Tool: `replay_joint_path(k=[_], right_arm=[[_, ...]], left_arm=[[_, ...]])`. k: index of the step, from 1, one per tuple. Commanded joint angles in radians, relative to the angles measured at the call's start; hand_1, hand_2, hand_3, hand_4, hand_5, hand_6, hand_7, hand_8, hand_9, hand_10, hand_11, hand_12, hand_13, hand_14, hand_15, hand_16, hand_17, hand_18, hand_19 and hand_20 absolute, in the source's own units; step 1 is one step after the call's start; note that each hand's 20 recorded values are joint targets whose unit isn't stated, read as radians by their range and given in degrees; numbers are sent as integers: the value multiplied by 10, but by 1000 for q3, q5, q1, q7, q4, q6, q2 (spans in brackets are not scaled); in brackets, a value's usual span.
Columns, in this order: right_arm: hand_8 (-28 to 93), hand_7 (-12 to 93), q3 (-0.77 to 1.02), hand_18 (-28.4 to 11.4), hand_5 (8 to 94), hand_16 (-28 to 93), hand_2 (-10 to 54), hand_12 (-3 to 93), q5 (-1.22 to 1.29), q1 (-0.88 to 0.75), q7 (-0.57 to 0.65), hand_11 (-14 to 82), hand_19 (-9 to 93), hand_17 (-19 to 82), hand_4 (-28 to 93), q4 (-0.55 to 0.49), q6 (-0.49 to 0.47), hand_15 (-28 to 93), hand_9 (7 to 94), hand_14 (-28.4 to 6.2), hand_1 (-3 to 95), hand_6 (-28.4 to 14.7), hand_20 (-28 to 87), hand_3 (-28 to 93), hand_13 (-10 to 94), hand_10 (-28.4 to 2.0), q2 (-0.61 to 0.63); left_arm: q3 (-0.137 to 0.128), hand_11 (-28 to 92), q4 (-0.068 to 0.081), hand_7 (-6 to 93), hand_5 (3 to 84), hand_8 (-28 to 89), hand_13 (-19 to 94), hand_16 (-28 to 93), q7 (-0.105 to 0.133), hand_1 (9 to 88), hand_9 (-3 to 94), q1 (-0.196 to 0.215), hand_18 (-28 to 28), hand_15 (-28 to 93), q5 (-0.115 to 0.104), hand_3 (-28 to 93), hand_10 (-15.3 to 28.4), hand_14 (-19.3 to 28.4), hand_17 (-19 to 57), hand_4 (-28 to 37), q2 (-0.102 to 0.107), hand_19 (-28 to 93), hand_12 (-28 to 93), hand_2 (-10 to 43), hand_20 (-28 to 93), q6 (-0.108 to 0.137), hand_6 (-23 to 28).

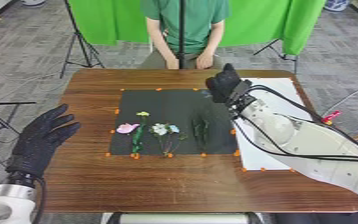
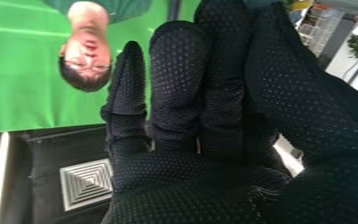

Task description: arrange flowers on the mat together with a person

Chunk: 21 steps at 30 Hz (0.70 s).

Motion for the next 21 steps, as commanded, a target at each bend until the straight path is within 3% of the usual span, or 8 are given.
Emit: replay_joint_path(k=[1,21], right_arm=[[-59,496,-1,-152,689,366,-90,519,-14,-1,-24,198,673,250,-283,22,-40,589,832,-39,462,57,431,804,682,-47,-24],[-58,499,-59,-154,683,365,-89,517,-17,8,-22,196,669,247,-283,36,-85,589,827,-37,455,57,433,808,678,-48,-48]], left_arm=[[10,302,9,226,381,-95,310,-2,-6,278,343,8,228,406,-1,701,147,184,-36,-254,-6,508,163,11,86,-1,31],[12,313,14,234,383,-100,311,-6,-16,278,345,-4,228,418,2,702,148,186,-37,-257,-6,509,160,10,85,-9,31]])
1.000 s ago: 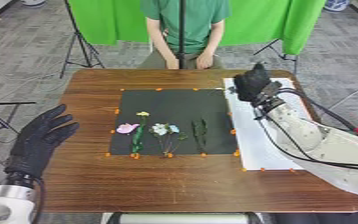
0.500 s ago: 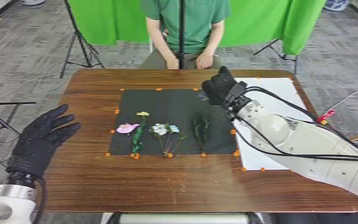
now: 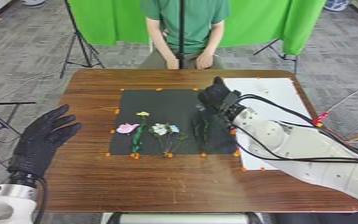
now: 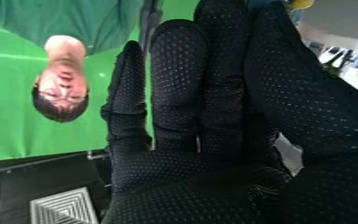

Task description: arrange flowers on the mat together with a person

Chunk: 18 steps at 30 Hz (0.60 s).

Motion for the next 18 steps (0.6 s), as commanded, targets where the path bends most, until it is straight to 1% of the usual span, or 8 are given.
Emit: replay_joint_path(k=[1,5,9,13,14,15,16,18], right_arm=[[-58,499,16,-154,682,365,-89,516,-18,-2,4,196,669,246,-283,3,-21,589,827,-37,453,57,433,808,677,-48,-12],[-54,499,21,-154,674,363,-89,517,-17,-9,6,198,667,243,-283,-3,-43,589,821,-40,443,57,432,808,674,-48,-10],[-49,493,27,-155,661,332,-89,491,-9,-16,6,222,667,240,-283,-4,-64,606,800,-42,426,55,431,810,663,-50,-11],[-47,486,31,-155,646,293,-91,436,-3,-20,-3,277,663,232,-283,-17,-75,625,766,-46,393,48,430,817,649,-60,-4],[-47,486,35,-155,646,290,-91,427,-3,-25,-10,285,662,231,-283,-19,-79,626,763,-46,389,47,431,817,648,-61,-4],[-48,484,32,-156,644,290,-90,423,-2,-21,-10,289,662,230,-283,-24,-82,627,758,-46,384,46,431,815,646,-63,1],[-46,484,41,-156,642,289,-91,418,-2,-29,-16,294,661,230,-283,-28,-88,627,753,-46,379,46,430,816,645,-64,2],[-44,478,46,-158,640,288,-92,383,-5,-31,-19,327,661,227,-283,-35,-92,630,738,-50,367,44,431,816,641,-69,6]], left_arm=[[3,314,9,234,383,-100,311,-6,-14,278,345,4,228,418,2,703,148,186,-37,-256,-7,509,160,10,85,-9,31],[2,315,7,237,384,-101,311,-8,-13,278,345,10,229,419,2,703,148,185,-37,-257,-7,511,160,10,85,-10,31],[1,316,7,237,383,-102,311,-8,-13,278,345,10,229,420,2,703,148,186,-37,-257,-7,511,158,10,84,-9,31],[1,318,8,237,383,-102,311,-9,-12,277,345,9,229,422,2,704,147,185,-37,-257,-7,512,158,9,83,-10,31],[0,318,5,238,384,-102,311,-9,-13,277,345,13,229,422,2,704,147,185,-37,-258,-8,512,157,9,83,-7,31],[3,318,8,238,384,-102,311,-10,-12,278,345,6,229,422,2,703,147,185,-36,-258,-7,512,157,10,83,-9,31],[1,318,8,238,384,-102,311,-10,-17,277,345,7,229,422,4,703,147,185,-36,-258,-9,513,157,10,83,-11,31],[2,318,9,238,383,-103,310,-10,-18,278,345,5,229,422,4,703,147,184,-36,-258,-9,513,157,10,82,-11,31]])
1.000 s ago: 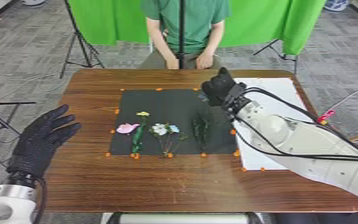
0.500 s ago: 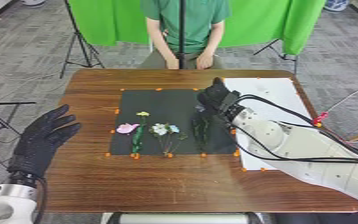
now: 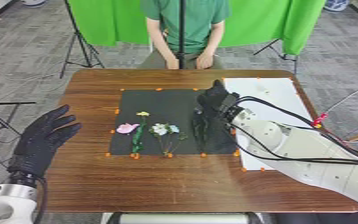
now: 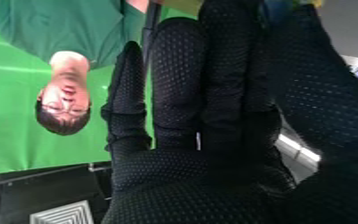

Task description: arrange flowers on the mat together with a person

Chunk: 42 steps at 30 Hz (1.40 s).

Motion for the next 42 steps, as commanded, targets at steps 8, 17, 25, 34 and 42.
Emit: replay_joint_path(k=[8,17,25,34,42], right_arm=[[-41,459,51,-161,632,283,-91,334,-11,-28,-37,363,654,218,-283,-95,-52,634,712,-57,338,41,429,822,627,-76,59],[-44,425,358,-163,603,277,-82,298,49,-246,-31,377,642,204,-283,-295,-146,634,673,-64,317,41,422,836,594,-81,164],[-164,322,1220,-175,530,222,14,258,809,-883,-217,329,601,179,-275,-560,-515,528,564,-82,278,11,377,872,492,-101,113],[-85,138,1698,-215,410,257,9,246,1448,-1390,-308,121,482,121,-231,-694,-636,270,409,-135,157,-40,283,829,349,-151,-125],[-79,117,1765,-217,412,273,-12,235,1500,-1529,-297,92,454,121,-233,-749,-565,217,415,-137,157,-36,264,839,349,-150,-269]], left_arm=[[-1,319,5,238,383,-103,311,-11,-10,278,345,12,229,424,2,703,148,185,-37,-258,-9,514,156,10,81,-7,31],[-12,317,-1,238,383,-102,311,-12,-2,278,344,26,230,423,2,703,148,185,-37,-257,-12,514,156,10,80,-7,31],[-13,312,-4,232,382,-101,309,-11,3,279,344,29,229,418,2,703,149,185,-37,-257,-27,514,156,10,80,1,31],[-26,305,-23,228,380,-98,308,-8,18,279,342,54,229,409,1,701,147,184,-37,-255,-50,513,159,11,80,-5,31],[-19,304,-28,227,380,-96,308,-5,38,280,342,68,230,408,-1,701,147,184,-37,-255,-63,513,160,11,81,0,31]])
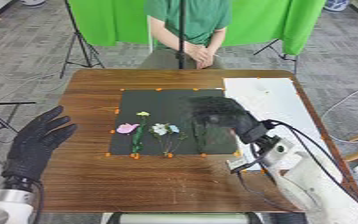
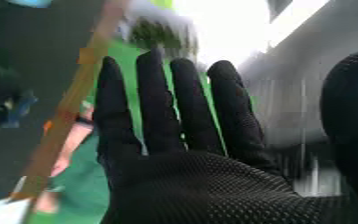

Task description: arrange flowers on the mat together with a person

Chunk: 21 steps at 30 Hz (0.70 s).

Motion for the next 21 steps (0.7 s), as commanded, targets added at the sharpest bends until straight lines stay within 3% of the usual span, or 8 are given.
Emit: replay_joint_path(k=[1,5,11,13,17,20,21], right_arm=[[-79,117,509,-216,414,276,-15,235,476,-433,-22,94,455,120,-233,-14,84,216,418,-137,157,-35,264,840,350,-150,-110],[-81,125,499,-214,432,288,-22,239,445,-423,-16,105,468,115,-234,-15,72,230,430,-133,164,-17,274,844,359,-151,-124],[-89,123,502,-212,429,287,-23,239,429,-406,10,110,475,115,-238,-14,45,238,432,-133,167,-15,280,844,362,-149,-135],[-87,122,492,-212,426,287,-22,239,430,-391,4,111,475,114,-237,-10,51,240,431,-134,167,-20,281,844,361,-149,-134],[-84,125,495,-212,420,285,-23,240,421,-381,26,116,479,114,-236,-9,25,245,431,-134,167,-30,283,846,361,-149,-133],[-83,127,507,-212,420,284,-28,240,402,-399,45,118,479,114,-234,-21,36,248,430,-134,173,-31,283,851,361,-149,-144],[-83,128,493,-212,420,283,-34,241,398,-397,15,120,480,114,-232,-18,54,249,430,-133,180,-32,283,856,361,-148,-151]], left_arm=[[12,303,-2,227,380,-96,308,-5,18,279,342,23,230,407,0,701,147,184,-37,-255,-23,513,160,11,81,-1,31],[23,302,-5,227,380,-96,308,-4,39,280,342,23,230,406,-5,701,148,183,-37,-254,-18,513,160,11,81,8,30],[52,301,3,228,380,-96,308,-3,40,280,342,-15,229,405,-7,700,147,183,-36,-253,-20,511,161,11,80,14,30],[41,301,4,228,380,-97,308,-3,27,279,342,-21,229,404,0,701,147,183,-36,-253,-17,511,162,10,81,4,30],[33,301,0,228,380,-97,309,-3,31,279,342,-17,229,405,-2,702,148,183,-36,-255,-17,511,162,10,81,15,29],[43,302,0,229,380,-97,309,-3,9,279,343,-14,229,405,-1,702,147,183,-36,-255,-37,510,162,10,82,13,29],[42,302,10,230,380,-97,309,-3,18,279,343,-29,229,405,-2,702,147,183,-36,-255,-24,510,162,10,82,-1,29]])
